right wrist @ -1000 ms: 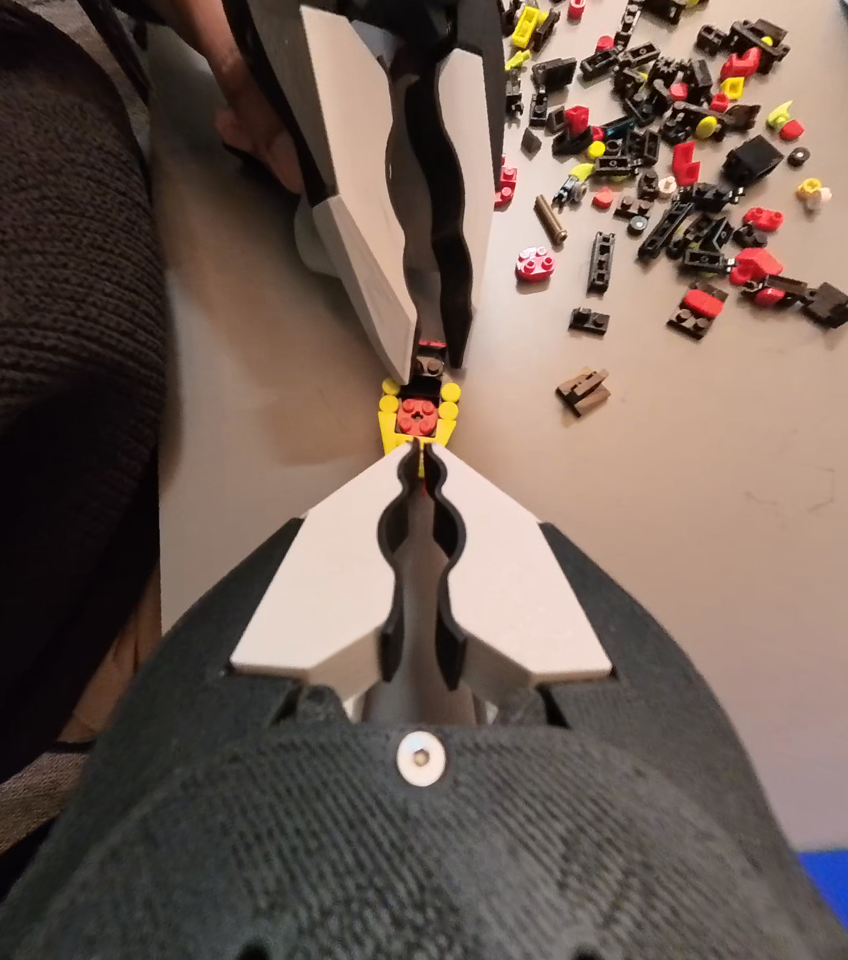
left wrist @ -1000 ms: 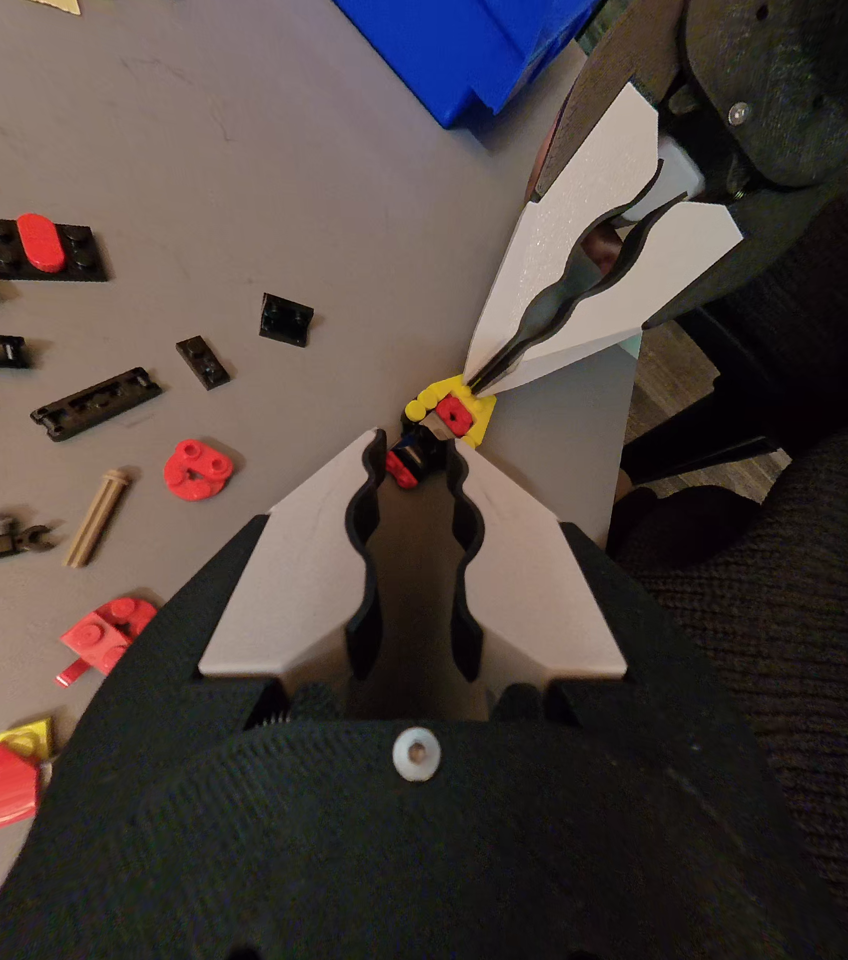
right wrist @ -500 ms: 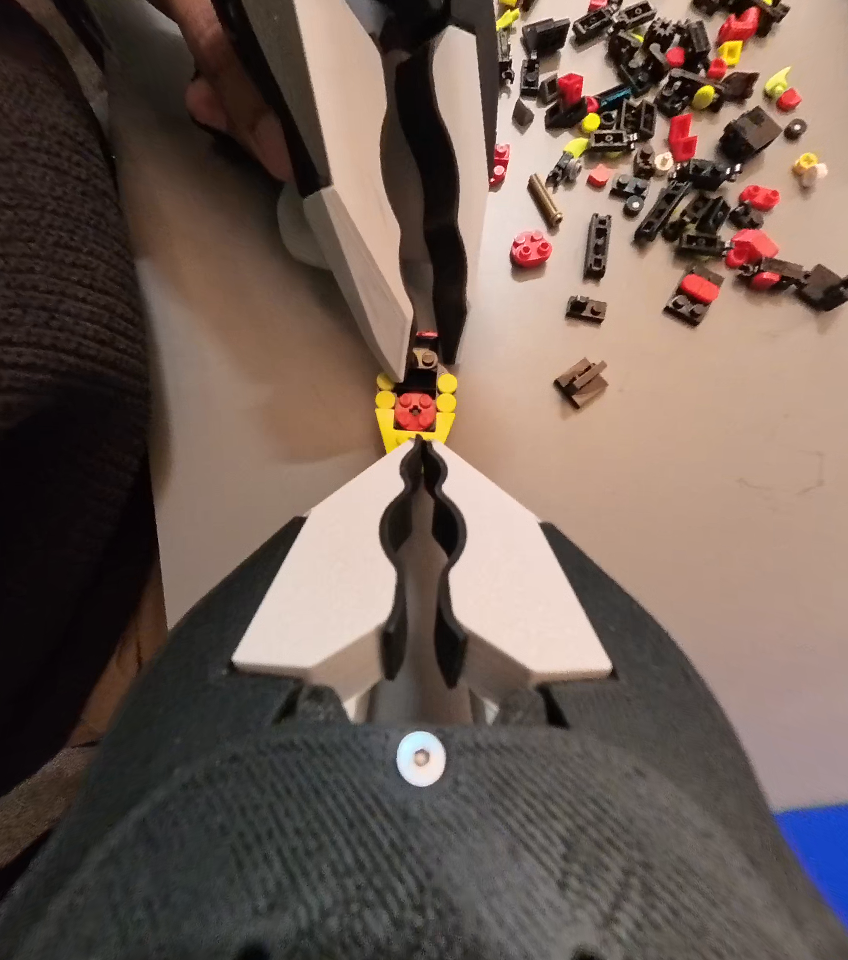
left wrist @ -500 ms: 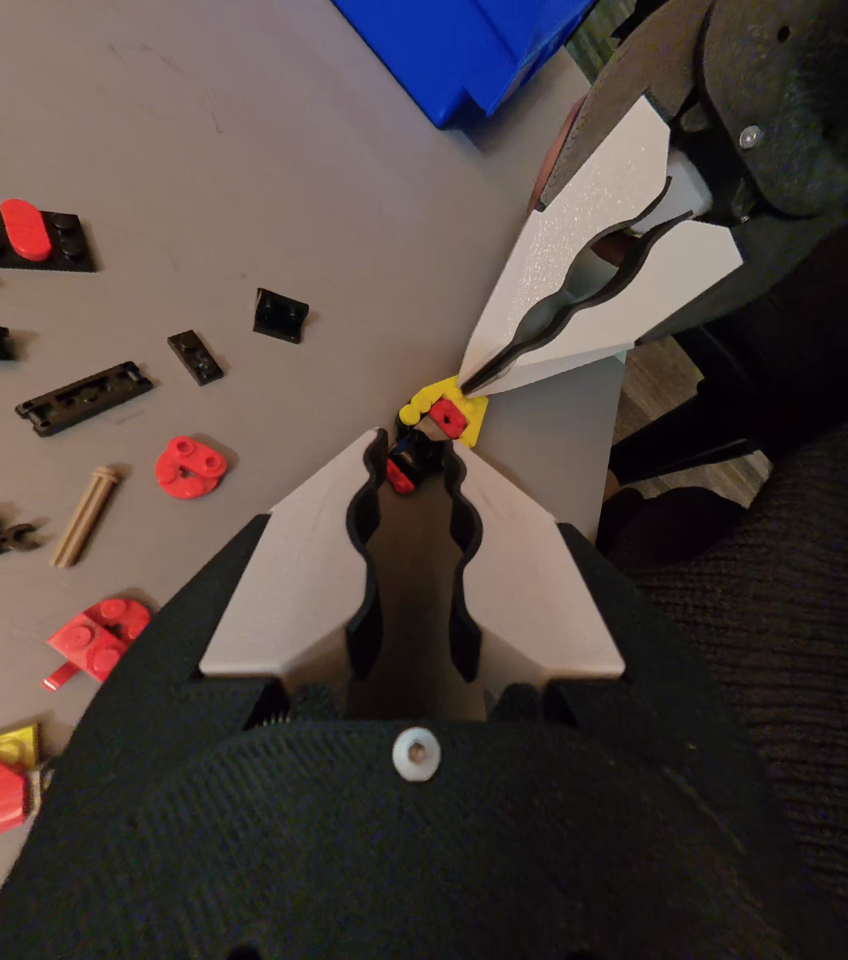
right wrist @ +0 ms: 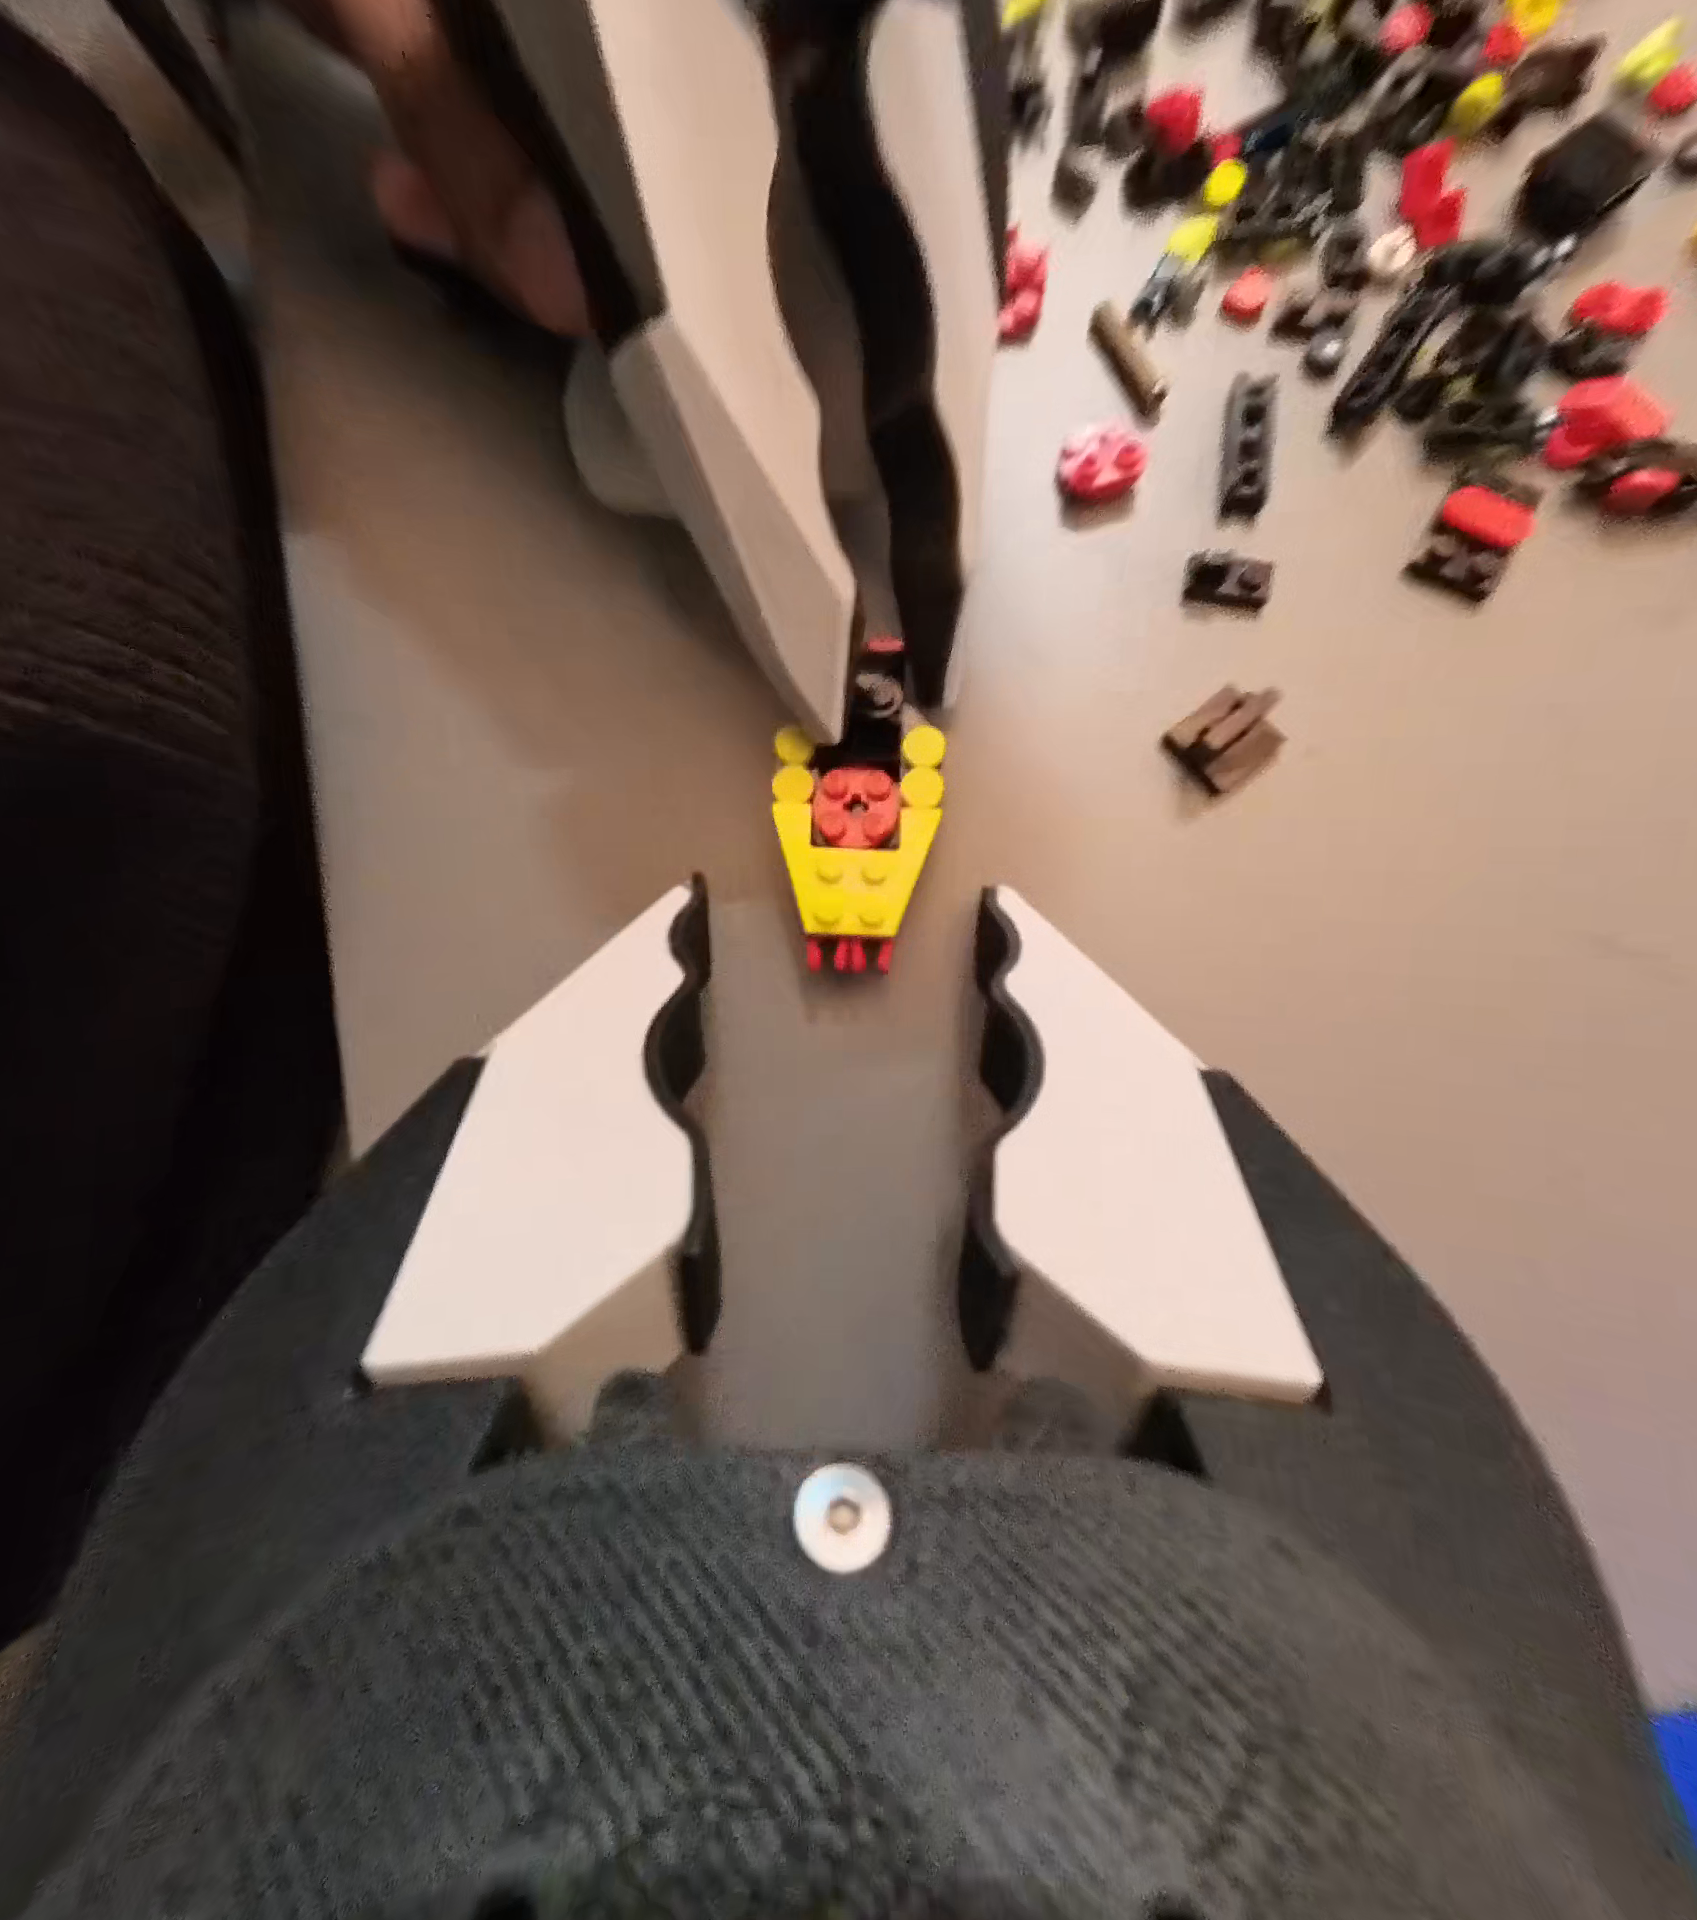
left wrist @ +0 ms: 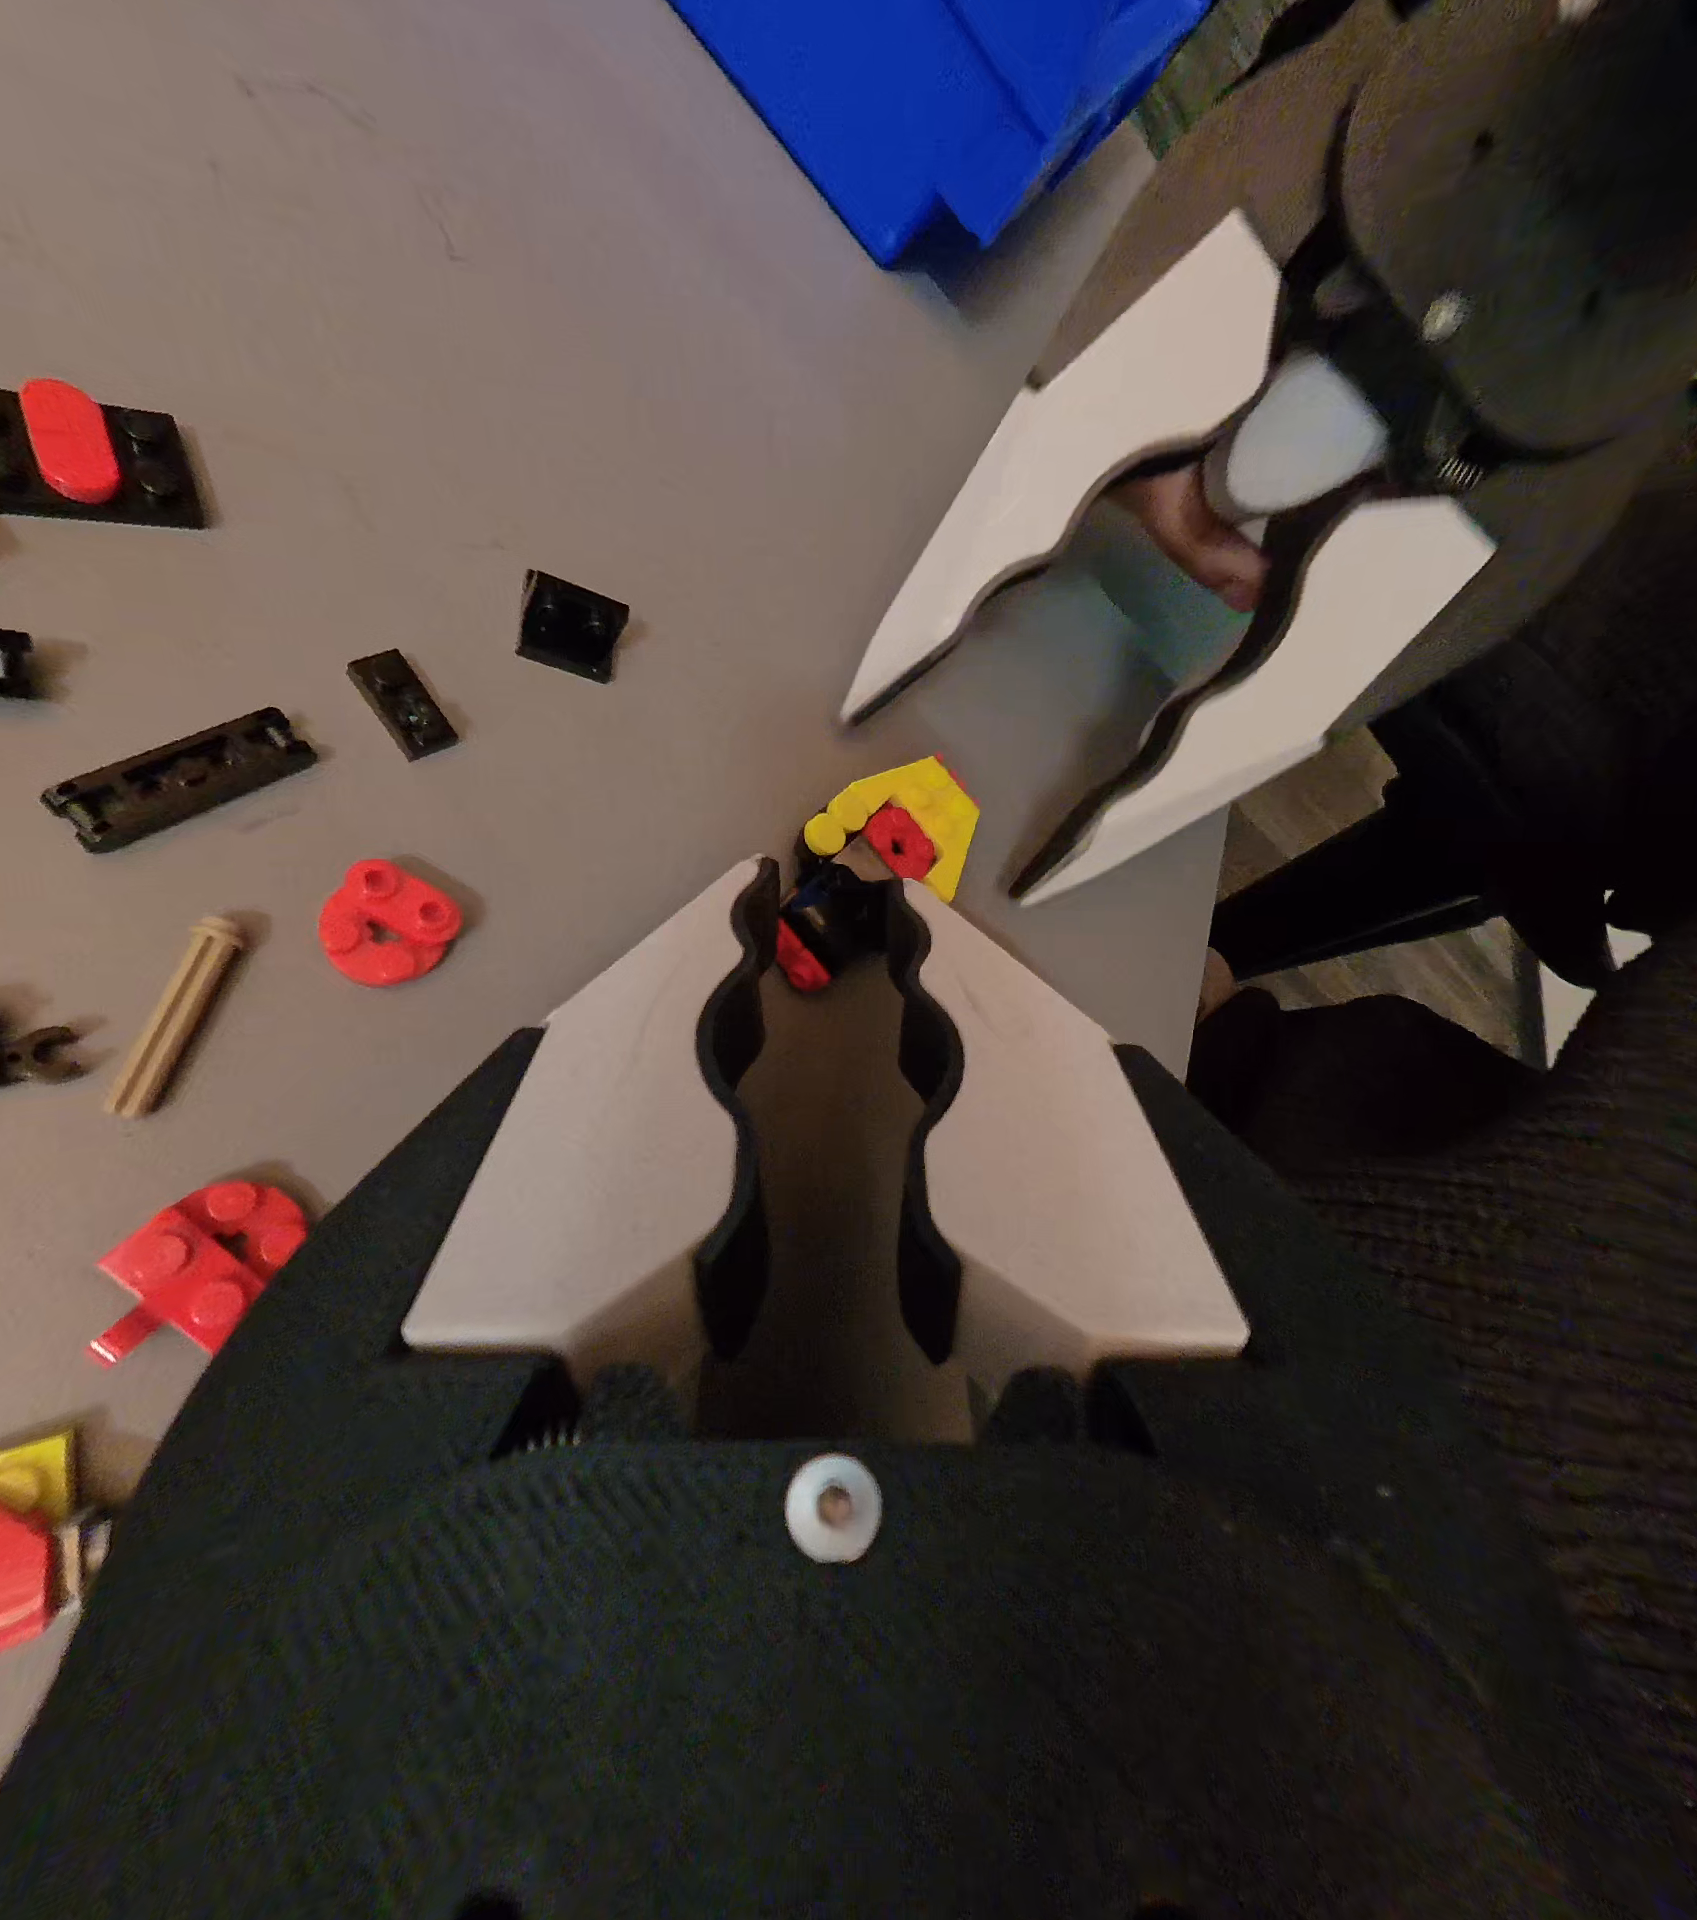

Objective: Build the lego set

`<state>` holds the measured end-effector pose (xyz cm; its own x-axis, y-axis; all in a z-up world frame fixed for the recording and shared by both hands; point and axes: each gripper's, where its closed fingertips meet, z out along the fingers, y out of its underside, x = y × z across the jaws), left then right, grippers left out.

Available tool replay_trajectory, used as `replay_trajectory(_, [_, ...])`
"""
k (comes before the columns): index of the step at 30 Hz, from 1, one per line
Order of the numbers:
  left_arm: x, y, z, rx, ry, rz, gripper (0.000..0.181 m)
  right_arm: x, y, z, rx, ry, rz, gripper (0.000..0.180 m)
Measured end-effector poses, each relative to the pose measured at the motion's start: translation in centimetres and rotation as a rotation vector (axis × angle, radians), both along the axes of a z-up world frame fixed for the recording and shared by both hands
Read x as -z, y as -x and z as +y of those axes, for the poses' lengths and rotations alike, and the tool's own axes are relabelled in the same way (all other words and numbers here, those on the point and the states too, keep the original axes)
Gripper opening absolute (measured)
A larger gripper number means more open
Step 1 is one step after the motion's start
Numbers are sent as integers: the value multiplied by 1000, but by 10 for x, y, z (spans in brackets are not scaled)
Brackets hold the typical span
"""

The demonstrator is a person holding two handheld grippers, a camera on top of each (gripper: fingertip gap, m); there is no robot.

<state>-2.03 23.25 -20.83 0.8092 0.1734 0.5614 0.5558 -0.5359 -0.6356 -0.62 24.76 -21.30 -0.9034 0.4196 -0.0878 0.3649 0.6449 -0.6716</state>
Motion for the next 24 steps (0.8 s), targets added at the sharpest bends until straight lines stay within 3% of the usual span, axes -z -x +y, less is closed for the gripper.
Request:
replay_trajectory(1, [0,0,0,-2,-3,-7,19,3,1,-2,-9,-26,25,50])
replay_trajectory(4, [-1,1,0,-9,-13,-25,20,5,2,-8,-39,-63,69,26])
replay_trajectory(9, [-7,2,-2,-11,-46,-44,32,4,3,-5,-57,-70,88,24])
replay_trajectory(16, [-21,-4,-7,12,-118,-199,50,-20,-1,-19,-175,-90,348,24])
replay_trajectory(19, [-21,-13,-10,56,-117,-276,47,-26,-4,-25,-197,-82,385,24])
replay_trajectory(24, [-26,-22,-12,107,-137,-292,23,-29,-9,-29,-212,-47,365,25])
